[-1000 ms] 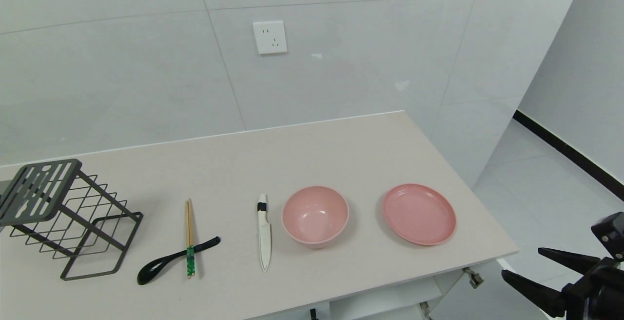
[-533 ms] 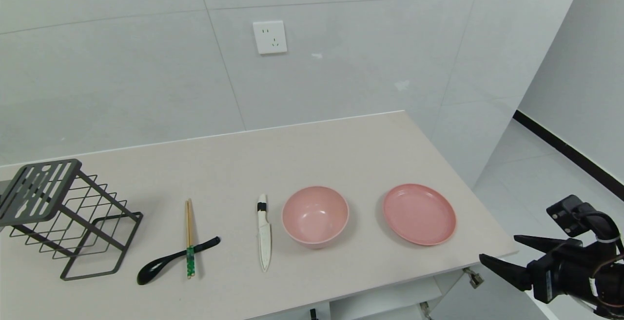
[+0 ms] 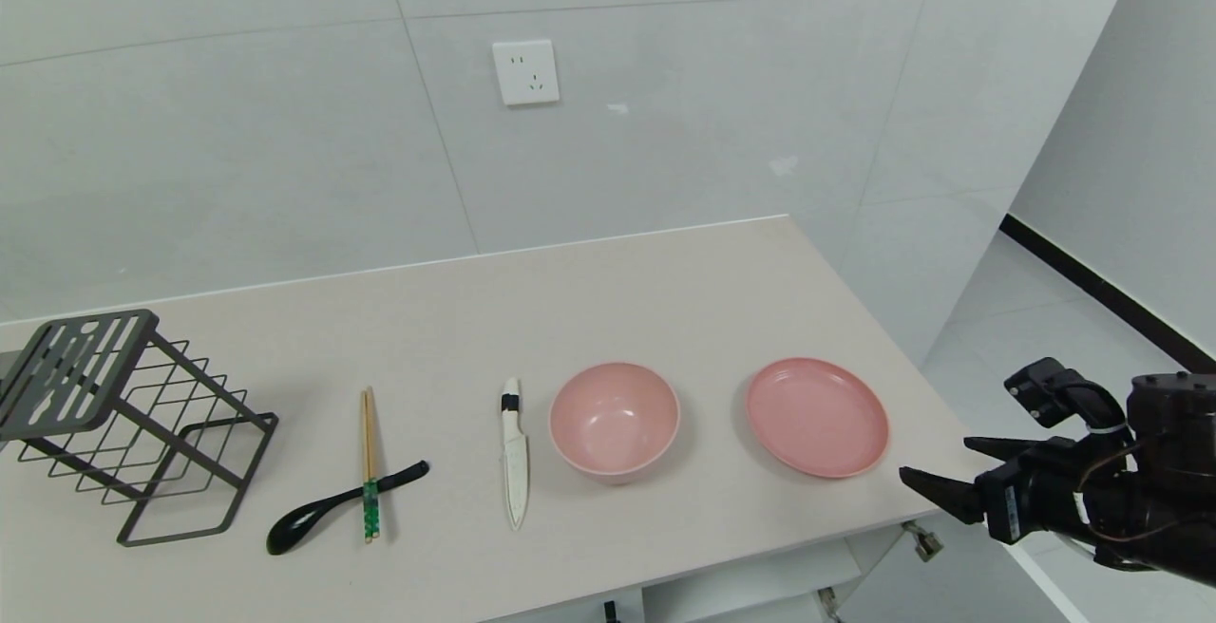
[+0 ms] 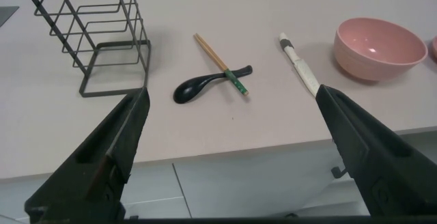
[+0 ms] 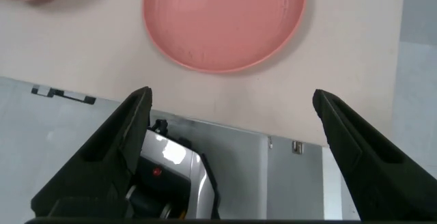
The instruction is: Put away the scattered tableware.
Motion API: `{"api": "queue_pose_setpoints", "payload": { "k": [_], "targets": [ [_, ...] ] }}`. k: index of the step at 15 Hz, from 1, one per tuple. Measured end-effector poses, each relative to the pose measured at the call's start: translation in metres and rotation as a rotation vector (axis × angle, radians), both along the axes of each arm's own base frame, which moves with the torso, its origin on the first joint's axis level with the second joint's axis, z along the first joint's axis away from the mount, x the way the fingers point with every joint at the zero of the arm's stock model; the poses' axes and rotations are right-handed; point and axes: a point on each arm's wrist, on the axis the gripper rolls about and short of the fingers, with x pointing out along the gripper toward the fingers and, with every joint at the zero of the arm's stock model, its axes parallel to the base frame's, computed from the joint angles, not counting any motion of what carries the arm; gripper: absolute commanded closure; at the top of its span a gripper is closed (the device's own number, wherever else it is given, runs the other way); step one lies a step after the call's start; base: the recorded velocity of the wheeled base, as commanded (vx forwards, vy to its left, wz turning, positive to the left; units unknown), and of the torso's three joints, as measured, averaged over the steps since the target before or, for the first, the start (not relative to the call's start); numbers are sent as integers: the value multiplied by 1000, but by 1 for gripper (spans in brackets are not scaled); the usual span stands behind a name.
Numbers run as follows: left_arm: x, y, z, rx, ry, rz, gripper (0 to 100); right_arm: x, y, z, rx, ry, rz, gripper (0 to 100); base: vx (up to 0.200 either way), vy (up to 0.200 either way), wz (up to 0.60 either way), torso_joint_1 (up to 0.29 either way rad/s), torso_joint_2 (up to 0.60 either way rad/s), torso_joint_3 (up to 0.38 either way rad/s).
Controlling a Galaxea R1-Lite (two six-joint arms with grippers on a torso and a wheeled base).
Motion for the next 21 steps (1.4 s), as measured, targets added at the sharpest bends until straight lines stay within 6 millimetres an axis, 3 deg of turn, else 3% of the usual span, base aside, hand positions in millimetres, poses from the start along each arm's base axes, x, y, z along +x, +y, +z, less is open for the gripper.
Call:
{"api": "queue_pose_setpoints", "payload": {
  "k": [5, 11, 17, 21],
  "targets": [
    [0, 0, 0, 1, 0, 0, 0, 41, 2, -10, 5, -9, -15, 0, 0, 0, 0, 0, 0, 0],
    [0, 0, 0, 1, 0, 0, 0, 108, -1, -31, 12, -47, -51, 0, 0, 0, 0, 0, 0, 0],
    [0, 0, 0, 2, 0, 0, 0, 124, 1, -47, 23, -37, -29, 0, 0, 0, 0, 0, 0, 0],
    [0, 0, 0, 1, 0, 1, 0, 126, 15, -56, 28, -24, 20, 0, 0, 0, 0, 0, 0, 0]
  ]
}}
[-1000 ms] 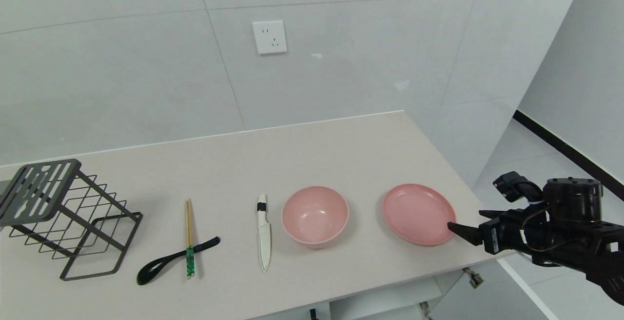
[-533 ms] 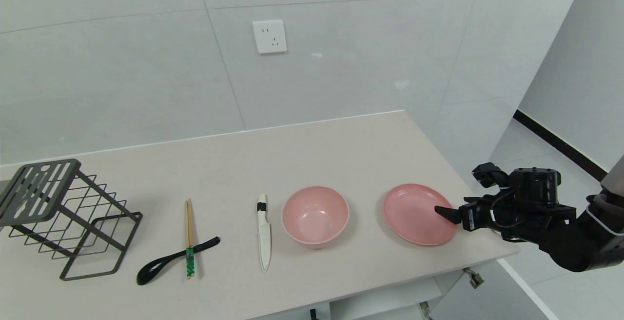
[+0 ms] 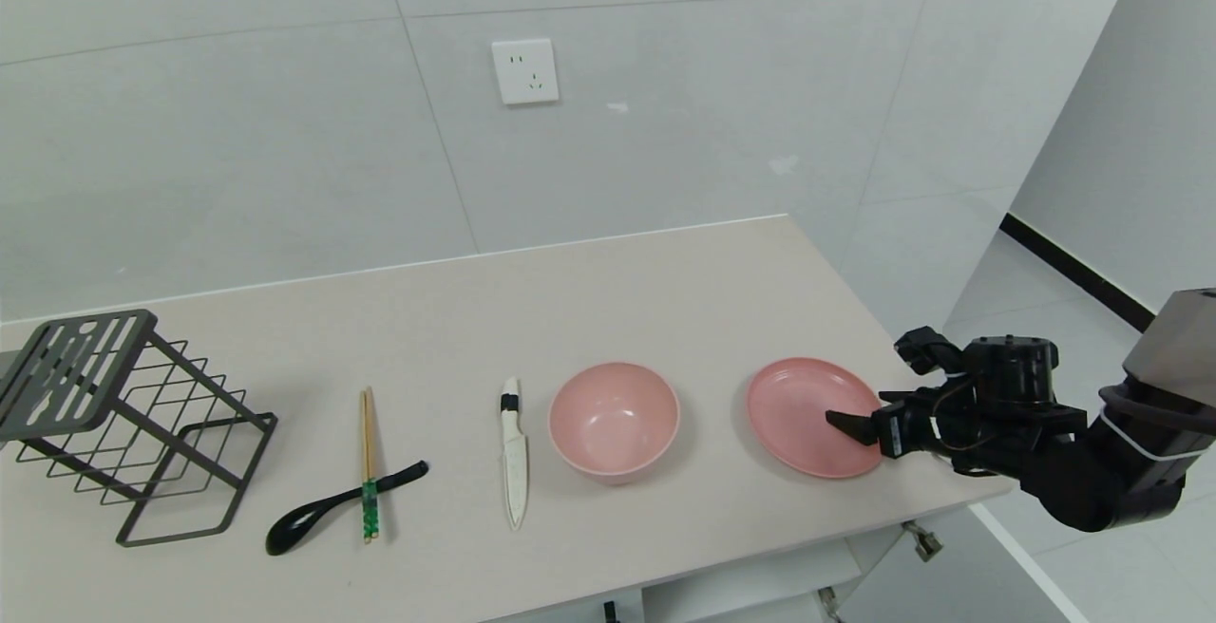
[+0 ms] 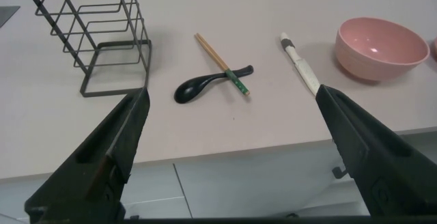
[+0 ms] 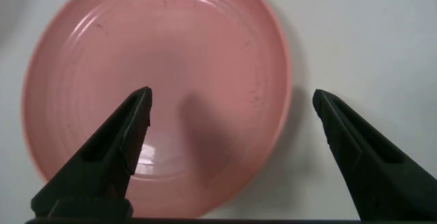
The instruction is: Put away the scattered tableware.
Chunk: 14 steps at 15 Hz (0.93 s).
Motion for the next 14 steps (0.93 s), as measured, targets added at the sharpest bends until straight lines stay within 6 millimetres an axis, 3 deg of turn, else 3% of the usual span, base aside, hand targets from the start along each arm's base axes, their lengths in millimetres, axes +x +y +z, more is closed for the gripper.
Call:
{"api": "queue_pose_setpoints", "payload": {
  "k": [6, 7, 14],
  "targets": [
    [0, 0, 0, 0, 0, 0, 0, 5, 10, -9, 0, 10, 24, 0, 0, 0, 0, 0, 0, 0],
    [0, 0, 0, 0, 0, 0, 0, 5, 10, -10, -1, 12, 25, 100, 0, 0, 0, 0, 0, 0],
    [0, 0, 0, -3, -1, -5, 0, 6, 8, -17, 5, 34, 12, 100, 0, 0, 0, 0, 0, 0]
  ]
}}
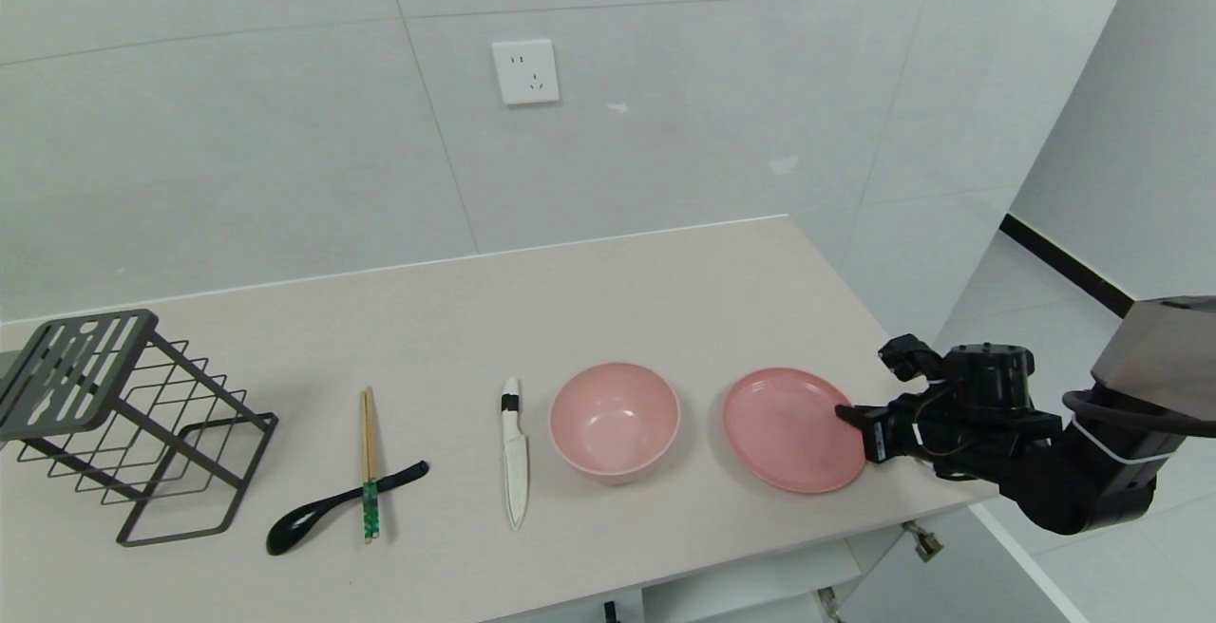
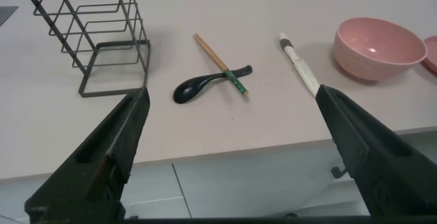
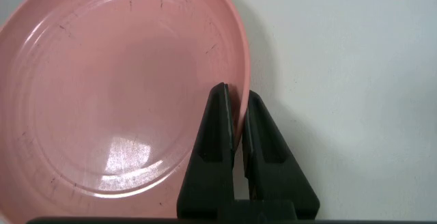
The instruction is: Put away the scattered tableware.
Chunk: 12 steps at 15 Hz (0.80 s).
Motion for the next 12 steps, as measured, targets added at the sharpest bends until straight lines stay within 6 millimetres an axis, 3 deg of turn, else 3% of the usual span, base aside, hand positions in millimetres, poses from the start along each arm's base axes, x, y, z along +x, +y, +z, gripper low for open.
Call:
{"api": "queue_pose_setpoints", "payload": {
  "k": [4, 8, 10, 12],
  "targets": [
    [0, 0, 0, 1, -1, -4, 0, 0, 0, 9, 3, -35, 0, 100, 0, 0, 0, 0, 0, 0],
    [0, 0, 6, 0, -58, -13, 0, -12, -1, 52, 27, -157, -2, 100, 0, 0, 0, 0, 0, 0],
    [-3, -1, 23, 6, -221, -53, 0, -28, -4, 73, 40, -203, -5, 100, 0, 0, 0, 0, 0, 0],
    [-3, -4, 26, 26, -242, -176, 0, -49, -8, 87, 46, -226, -8, 100, 0, 0, 0, 0, 0, 0]
  ]
}}
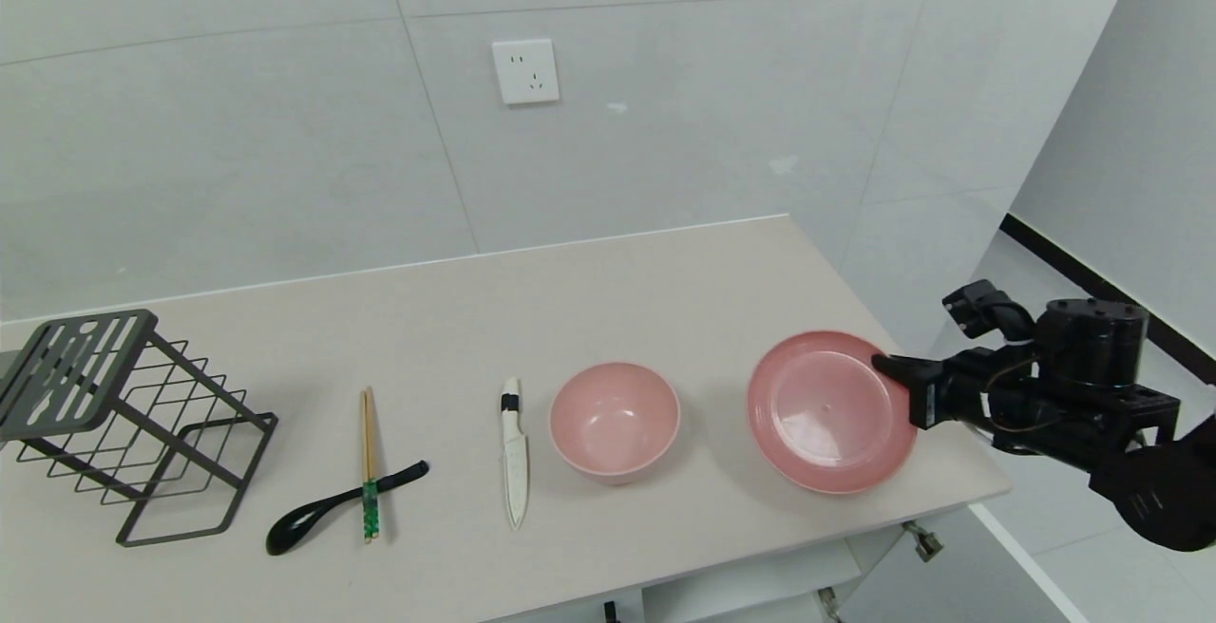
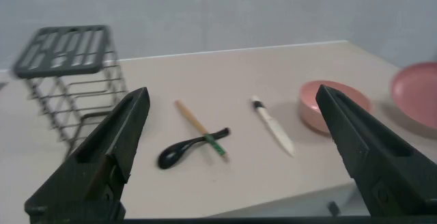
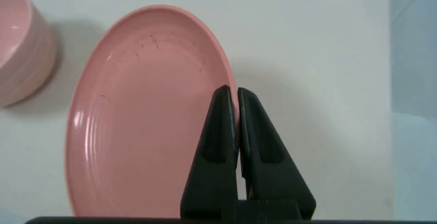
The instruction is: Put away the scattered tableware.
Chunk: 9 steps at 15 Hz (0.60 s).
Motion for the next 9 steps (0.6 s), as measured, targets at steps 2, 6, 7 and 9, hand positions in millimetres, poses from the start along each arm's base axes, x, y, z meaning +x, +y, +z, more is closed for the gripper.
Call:
{"api": "queue_pose_setpoints", "payload": {
  "k": [2, 6, 7, 9],
  "targets": [
    [-1, -2, 10, 26, 2, -73, 0, -20, -3, 16, 7, -38, 0, 100, 0, 0, 0, 0, 0, 0],
    [-1, -3, 57, 63, -5, -274, 0, -57, -11, 38, 47, -127, -11, 100, 0, 0, 0, 0, 0, 0],
    [3, -3, 70, 69, 2, -324, 0, -67, -16, 41, 51, -144, -28, 100, 0, 0, 0, 0, 0, 0],
    [15, -5, 90, 75, 40, -409, 0, -81, -28, 49, 52, -182, -69, 100, 0, 0, 0, 0, 0, 0]
  ]
}}
